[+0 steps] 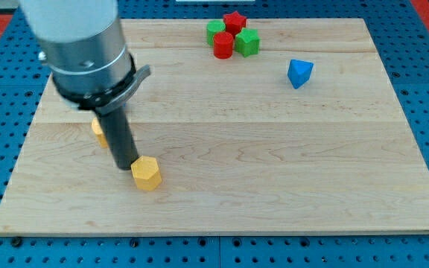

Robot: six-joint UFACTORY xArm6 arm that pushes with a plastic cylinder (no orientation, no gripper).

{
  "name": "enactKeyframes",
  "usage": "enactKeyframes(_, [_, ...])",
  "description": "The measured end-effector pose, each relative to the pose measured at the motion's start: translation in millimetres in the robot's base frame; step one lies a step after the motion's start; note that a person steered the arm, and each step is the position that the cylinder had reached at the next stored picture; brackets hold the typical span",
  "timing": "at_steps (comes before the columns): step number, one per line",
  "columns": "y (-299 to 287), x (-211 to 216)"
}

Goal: Nudge the blue triangle closer to the yellow hexagon

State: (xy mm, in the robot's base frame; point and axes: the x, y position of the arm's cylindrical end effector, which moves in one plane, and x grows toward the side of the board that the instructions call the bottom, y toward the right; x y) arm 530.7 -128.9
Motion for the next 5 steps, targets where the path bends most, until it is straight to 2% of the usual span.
enactKeyframes(1, [40, 20])
enactKeyframes(2, [113, 20])
enactKeyframes(3, [107, 14])
enactKeyframes(4, [147, -52])
enactKeyframes(5, [262, -82])
